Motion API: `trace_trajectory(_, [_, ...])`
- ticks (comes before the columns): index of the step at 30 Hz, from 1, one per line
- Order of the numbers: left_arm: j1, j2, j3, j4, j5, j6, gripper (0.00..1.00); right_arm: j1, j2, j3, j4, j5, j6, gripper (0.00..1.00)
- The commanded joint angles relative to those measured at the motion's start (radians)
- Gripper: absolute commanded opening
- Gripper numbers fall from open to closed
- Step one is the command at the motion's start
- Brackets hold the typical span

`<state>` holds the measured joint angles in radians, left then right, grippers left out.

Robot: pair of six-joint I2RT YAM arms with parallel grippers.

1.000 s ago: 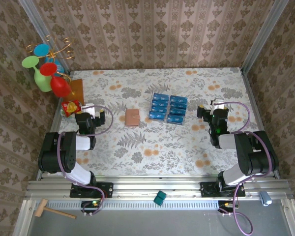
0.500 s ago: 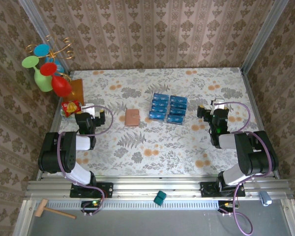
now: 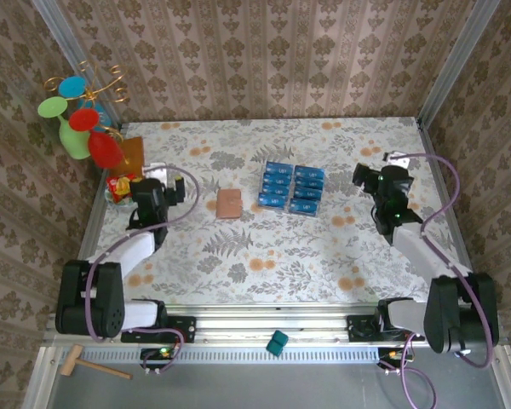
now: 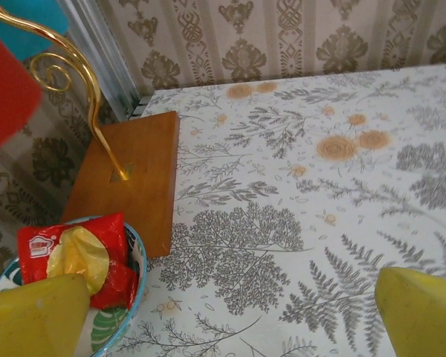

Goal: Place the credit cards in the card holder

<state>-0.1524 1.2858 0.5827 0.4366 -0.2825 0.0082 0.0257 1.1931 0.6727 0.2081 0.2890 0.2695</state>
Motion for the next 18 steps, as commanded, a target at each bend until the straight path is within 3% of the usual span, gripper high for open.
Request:
trace_trajectory(1, [-0.021, -0.046, 0.113, -0.359, -0.007, -0.16, 1.0, -0.009, -0.053, 0.054, -0.314, 0.021, 0.179, 1.0])
trace_trajectory(4, [-0.033, -0.043, 0.228, -0.531, 0.12, -0.264, 1.0, -0.01, -0.075, 0.101, -0.442, -0.053, 0.205, 1.0])
trace_trajectory(8, [-0.065, -0.002, 0.319, -0.611, 0.354, -0.359, 1.0, -0.006, -0.112, 0.095, -0.508, -0.24, 0.2, 1.0])
trace_trajectory(12, [-0.134, 0.057, 0.354, -0.565, 0.517, -0.417, 1.0, 0.023, -0.124, 0.082, -0.589, -0.325, 0.239, 0.99])
trace_trajectory(18, [-0.243, 0.17, 0.388, -0.447, 0.624, -0.468, 1.0, 0.087, -0.098, 0.081, -0.654, -0.306, 0.309, 0.96])
